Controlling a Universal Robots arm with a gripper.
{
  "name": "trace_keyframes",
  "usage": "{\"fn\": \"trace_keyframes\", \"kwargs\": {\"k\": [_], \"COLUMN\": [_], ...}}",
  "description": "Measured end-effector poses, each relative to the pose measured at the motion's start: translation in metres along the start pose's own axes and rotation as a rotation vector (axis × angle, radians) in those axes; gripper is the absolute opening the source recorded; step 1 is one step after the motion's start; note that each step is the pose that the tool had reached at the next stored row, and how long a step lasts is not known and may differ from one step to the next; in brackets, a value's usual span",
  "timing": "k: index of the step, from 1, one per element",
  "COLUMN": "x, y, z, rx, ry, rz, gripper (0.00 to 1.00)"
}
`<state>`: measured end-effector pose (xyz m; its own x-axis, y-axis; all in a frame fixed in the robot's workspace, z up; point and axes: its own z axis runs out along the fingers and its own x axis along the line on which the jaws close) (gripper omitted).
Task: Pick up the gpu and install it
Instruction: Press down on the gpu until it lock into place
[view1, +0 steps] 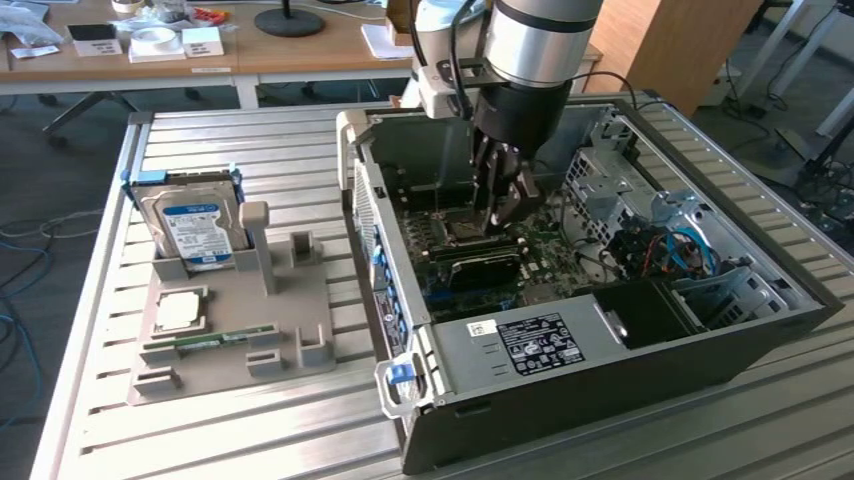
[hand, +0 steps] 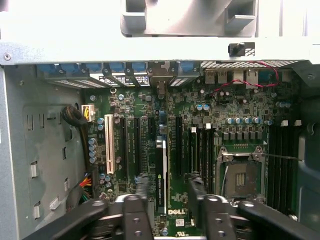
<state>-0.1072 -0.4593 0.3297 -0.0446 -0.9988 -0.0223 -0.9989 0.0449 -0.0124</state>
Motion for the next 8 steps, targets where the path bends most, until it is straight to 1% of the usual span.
{"fn": "trace_keyframes", "kwargs": {"k": [1,3,4,7,8], "x": [0.0,0.0,0.0,0.0,0.0], "y": [0.0,0.0,0.0,0.0,0.0], "z": [0.0,0.0,0.0,0.0,0.0], "rx": [0.0,0.0,0.0,0.0,0.0], "ry": [0.0,0.0,0.0,0.0,0.0], "rz": [0.0,0.0,0.0,0.0,0.0], "gripper": [0.44,0.32,0.32,0.15,0.15]}}
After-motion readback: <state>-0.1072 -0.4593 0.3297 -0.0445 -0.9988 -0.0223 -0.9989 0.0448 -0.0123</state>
